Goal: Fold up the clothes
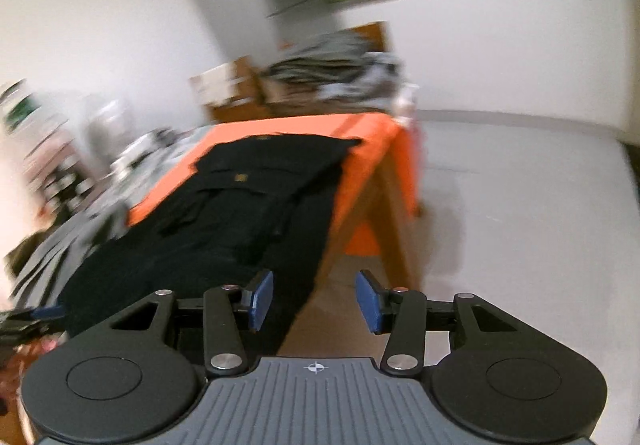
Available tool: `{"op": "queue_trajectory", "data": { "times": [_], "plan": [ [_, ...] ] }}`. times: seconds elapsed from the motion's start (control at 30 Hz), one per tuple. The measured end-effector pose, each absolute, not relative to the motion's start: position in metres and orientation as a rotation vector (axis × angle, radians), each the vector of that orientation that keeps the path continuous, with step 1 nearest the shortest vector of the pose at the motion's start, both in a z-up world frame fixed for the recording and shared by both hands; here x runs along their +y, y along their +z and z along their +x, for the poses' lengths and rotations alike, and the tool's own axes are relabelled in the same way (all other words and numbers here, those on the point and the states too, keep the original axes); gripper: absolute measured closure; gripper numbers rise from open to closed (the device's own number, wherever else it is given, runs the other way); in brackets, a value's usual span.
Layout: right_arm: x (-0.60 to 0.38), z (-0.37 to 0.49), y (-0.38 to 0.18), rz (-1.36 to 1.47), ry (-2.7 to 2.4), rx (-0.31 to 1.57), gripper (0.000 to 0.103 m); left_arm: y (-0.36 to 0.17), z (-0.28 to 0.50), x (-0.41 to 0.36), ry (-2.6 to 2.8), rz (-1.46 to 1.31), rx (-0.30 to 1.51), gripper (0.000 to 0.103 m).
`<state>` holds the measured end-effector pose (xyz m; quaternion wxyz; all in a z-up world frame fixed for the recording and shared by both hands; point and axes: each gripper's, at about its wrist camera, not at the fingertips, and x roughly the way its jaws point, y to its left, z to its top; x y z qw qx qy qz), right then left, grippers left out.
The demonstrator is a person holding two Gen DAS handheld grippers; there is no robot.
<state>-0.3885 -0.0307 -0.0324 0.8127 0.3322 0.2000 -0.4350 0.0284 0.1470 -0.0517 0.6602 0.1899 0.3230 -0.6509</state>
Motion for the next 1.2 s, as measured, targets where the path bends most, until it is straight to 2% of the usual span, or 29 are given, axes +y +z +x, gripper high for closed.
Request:
{"op": "queue_trajectory", "data": {
  "times": [0.27,0.53,0.8,1.2],
  "plan": [
    [-0.123,-0.395,-0.008,0.577,-0.67,0.489,0.052,-0.036,-0.06,0.117,-1.244,0.339,0.674,0.022],
    [-0.204,-0.389,-0.001,0.494,-0.539,0.533,0.052,-0.035,-0.111,0.039,-1.154,0.33,0.614,0.022],
    [-0.311,-0.364,0.002,0.393,-0.389,0.602,0.051,-0.053,-0.131,-0.064,-1.106,0.292,0.565,0.022],
    [-0.46,-0.275,0.011,0.254,-0.066,0.697,0.052,-0.057,-0.131,-0.198,-0.965,0.279,0.583,0.022]
  ]
}}
